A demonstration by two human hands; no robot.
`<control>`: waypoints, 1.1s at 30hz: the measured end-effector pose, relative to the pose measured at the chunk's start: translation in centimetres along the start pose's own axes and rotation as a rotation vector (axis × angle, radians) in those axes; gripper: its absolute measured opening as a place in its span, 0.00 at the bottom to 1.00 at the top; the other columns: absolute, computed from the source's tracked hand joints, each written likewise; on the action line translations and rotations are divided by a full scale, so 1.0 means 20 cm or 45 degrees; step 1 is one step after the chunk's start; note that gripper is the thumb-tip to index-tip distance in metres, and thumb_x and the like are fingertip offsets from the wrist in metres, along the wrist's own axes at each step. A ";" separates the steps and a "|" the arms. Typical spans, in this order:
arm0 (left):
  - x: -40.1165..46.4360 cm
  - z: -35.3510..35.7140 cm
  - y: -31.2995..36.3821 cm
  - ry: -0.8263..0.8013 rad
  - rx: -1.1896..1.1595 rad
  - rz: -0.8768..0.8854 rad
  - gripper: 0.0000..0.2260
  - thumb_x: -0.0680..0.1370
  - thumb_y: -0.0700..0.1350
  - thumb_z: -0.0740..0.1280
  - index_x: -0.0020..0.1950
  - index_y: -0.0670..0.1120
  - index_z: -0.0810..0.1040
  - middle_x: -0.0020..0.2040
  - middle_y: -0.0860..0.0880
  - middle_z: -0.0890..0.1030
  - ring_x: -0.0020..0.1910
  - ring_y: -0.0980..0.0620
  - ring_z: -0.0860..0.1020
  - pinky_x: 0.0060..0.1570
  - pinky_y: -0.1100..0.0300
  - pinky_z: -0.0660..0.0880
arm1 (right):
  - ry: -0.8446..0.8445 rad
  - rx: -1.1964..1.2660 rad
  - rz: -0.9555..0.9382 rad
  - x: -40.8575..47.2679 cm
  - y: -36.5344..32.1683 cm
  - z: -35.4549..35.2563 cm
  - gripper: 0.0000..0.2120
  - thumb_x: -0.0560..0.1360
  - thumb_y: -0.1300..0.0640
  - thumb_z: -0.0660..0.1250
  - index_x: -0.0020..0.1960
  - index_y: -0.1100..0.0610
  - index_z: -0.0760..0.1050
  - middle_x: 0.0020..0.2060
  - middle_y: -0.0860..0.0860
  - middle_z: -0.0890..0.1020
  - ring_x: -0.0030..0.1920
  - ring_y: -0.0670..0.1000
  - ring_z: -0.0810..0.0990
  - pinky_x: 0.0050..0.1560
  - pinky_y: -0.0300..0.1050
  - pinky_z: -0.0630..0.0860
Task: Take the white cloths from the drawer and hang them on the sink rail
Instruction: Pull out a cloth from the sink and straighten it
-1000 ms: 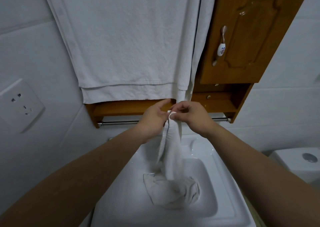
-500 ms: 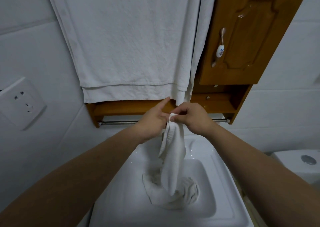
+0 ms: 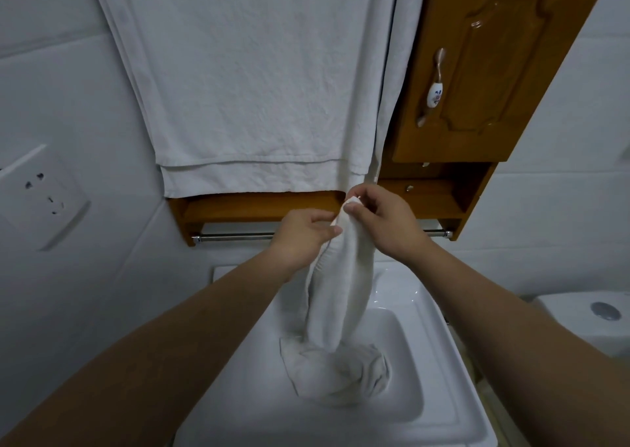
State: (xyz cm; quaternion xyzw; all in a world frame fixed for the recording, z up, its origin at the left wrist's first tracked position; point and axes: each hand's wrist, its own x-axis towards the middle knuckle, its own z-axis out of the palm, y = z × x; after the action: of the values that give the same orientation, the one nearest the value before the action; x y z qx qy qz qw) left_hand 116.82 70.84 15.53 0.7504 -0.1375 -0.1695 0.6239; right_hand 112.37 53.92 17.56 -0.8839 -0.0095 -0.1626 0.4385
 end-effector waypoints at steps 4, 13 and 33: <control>-0.02 0.00 -0.03 -0.080 0.072 0.014 0.06 0.72 0.45 0.76 0.49 0.49 0.86 0.45 0.50 0.87 0.48 0.48 0.84 0.56 0.46 0.80 | 0.006 -0.046 -0.048 0.00 0.02 -0.02 0.04 0.79 0.51 0.67 0.52 0.48 0.79 0.39 0.49 0.80 0.39 0.46 0.76 0.39 0.39 0.72; -0.03 0.02 -0.06 -0.142 -0.119 -0.027 0.06 0.76 0.42 0.73 0.51 0.43 0.84 0.48 0.46 0.86 0.49 0.47 0.84 0.59 0.45 0.78 | 0.019 -0.004 -0.132 0.02 -0.02 -0.04 0.04 0.78 0.53 0.69 0.51 0.52 0.81 0.35 0.45 0.76 0.35 0.40 0.72 0.36 0.29 0.67; -0.12 0.06 -0.17 -0.253 0.237 -0.060 0.08 0.77 0.48 0.72 0.52 0.46 0.85 0.48 0.52 0.86 0.47 0.51 0.84 0.55 0.50 0.80 | 0.253 0.031 -0.122 0.01 -0.06 -0.14 0.07 0.80 0.49 0.66 0.55 0.48 0.79 0.47 0.40 0.80 0.47 0.38 0.77 0.45 0.32 0.71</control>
State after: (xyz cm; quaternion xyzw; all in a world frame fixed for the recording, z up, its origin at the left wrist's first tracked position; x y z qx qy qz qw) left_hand 114.11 71.36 12.18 0.7876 -0.1962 -0.2440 0.5308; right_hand 111.68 52.44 20.06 -0.8566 -0.0100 -0.2700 0.4396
